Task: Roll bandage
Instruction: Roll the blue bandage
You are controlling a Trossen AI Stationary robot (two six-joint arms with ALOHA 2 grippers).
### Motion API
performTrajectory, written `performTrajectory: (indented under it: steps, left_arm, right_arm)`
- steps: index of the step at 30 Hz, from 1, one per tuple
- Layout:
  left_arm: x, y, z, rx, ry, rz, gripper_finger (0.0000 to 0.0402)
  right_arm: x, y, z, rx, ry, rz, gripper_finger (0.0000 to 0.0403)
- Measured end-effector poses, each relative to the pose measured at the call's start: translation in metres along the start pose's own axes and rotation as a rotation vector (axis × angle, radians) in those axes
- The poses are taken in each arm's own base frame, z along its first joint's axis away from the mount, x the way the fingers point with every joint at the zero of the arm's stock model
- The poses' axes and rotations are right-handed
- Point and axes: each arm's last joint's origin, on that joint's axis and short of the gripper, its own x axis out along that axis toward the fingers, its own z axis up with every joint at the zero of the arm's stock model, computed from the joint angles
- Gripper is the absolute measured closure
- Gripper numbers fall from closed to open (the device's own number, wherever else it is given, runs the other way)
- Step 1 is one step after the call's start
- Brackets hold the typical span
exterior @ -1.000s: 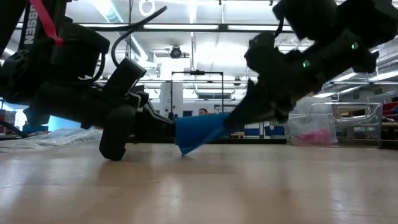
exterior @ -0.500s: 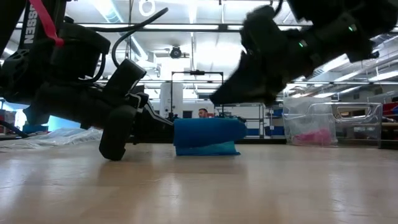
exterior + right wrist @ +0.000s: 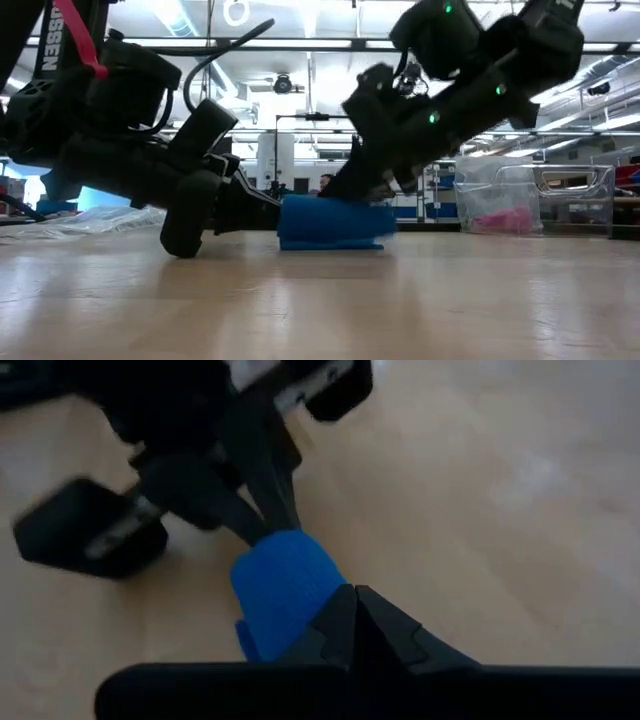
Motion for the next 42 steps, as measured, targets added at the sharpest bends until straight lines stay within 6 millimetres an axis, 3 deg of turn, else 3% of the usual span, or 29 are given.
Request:
performTrajectory:
  steps: [7, 16, 26, 32, 38, 42]
  left_arm:
    - [0.002, 0.005, -0.006, -0.099, 0.046, 0.011, 0.0391]
    - [-0.005, 0.008, -0.009, -0.157, 0.078, 0.025, 0.0344]
    - [-0.034, 0.021, -0.001, -0.110, 0.084, 0.056, 0.0316]
    - [-0.048, 0.028, 0.011, -0.203, 0.021, 0.029, 0.0315]
    - [-0.031, 0.018, 0.035, -0.233, -0.065, -0.115, 0.0316]
    - [-0.014, 0.010, 0.047, -0.160, -0.001, -0.129, 0.0316]
  right_arm:
    - [0.012, -0.002, -0.005, 0.013, 0.001, -0.020, 0.0400]
    - [0.012, -0.003, -0.005, 0.005, 0.004, -0.015, 0.0401]
    - [0.007, 0.010, -0.009, -0.045, 0.005, 0.032, 0.0402]
    - [0.002, 0.021, -0.014, -0.080, 0.021, 0.094, 0.0402]
    - [0.002, 0.021, -0.016, -0.087, 0.041, 0.097, 0.0402]
    - [0.002, 0.021, -0.017, -0.082, 0.053, 0.106, 0.0402]
